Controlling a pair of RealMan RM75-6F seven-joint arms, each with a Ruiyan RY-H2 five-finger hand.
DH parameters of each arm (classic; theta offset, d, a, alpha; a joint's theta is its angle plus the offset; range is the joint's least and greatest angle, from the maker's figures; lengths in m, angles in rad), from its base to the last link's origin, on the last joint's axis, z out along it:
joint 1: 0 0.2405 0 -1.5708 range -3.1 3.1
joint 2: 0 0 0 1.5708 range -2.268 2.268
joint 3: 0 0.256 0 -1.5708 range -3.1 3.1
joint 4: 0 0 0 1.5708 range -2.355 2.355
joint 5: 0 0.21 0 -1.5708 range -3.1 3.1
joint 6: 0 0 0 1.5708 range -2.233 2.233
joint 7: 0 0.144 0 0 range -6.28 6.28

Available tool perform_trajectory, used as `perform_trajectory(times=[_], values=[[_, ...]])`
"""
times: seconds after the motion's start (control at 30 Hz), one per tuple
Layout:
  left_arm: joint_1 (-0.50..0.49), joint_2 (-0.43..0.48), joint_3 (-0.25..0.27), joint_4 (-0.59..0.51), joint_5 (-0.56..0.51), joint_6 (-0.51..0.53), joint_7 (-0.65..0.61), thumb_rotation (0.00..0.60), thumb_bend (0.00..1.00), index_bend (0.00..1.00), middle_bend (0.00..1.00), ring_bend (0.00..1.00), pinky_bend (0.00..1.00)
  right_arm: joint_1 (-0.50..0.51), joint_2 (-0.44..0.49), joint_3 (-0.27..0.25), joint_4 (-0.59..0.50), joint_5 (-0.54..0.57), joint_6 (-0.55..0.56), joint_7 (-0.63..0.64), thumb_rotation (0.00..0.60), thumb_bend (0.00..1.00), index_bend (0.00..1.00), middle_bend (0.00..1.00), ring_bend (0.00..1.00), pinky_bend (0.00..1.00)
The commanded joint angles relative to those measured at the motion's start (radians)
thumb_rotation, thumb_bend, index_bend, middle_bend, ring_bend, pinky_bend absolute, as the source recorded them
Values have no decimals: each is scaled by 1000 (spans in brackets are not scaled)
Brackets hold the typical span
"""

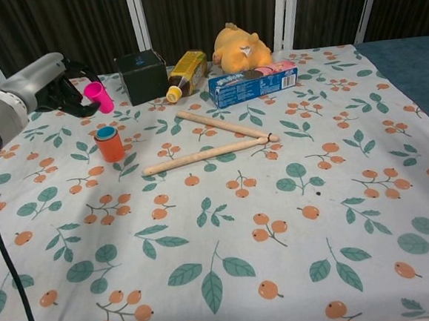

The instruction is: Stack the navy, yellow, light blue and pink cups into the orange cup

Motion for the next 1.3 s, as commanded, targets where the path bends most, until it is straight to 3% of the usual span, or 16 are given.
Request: perform_trajectory(times=[0.03,0.77,0.83,0.93,1.0,1.17,1.3], values=[[-9,-15,13,26,-9,-10,4,600,386,600,1000,1000,1000,-2,3,2,1,3,3,7,600,107,0,0,0,0],[-12,-44,76,128,-10,-59,-6,600,392,581,1000,1000,1000,-5,4,-2,-1,1,0,4,600,107,0,0,0,0],[-12,-35,83,121,-22,-80,4,600,395,496,1000,1000,1000,-4,4,-1,-1,2,0,4,600,107,0,0,0,0],[-13,-18,82,96,-44,-94,22,600,395,103,1000,1000,1000,-4,3,-2,-2,2,-2,3,600,107,0,0,0,0],[-11,-11,76,78,-45,-86,17,600,391,13,1000,1000,1000,-4,3,-2,-2,1,-2,3,600,107,0,0,0,0],[25,48,88,-31,14,-41,-26,600,372,0,1000,1000,1000,-6,3,-5,-3,-3,0,1,600,107,0,0,0,0],[125,167,169,-208,216,75,-141,600,367,0,961,994,1000,-7,2,-9,-4,-6,0,-5,600,107,0,0,0,0]])
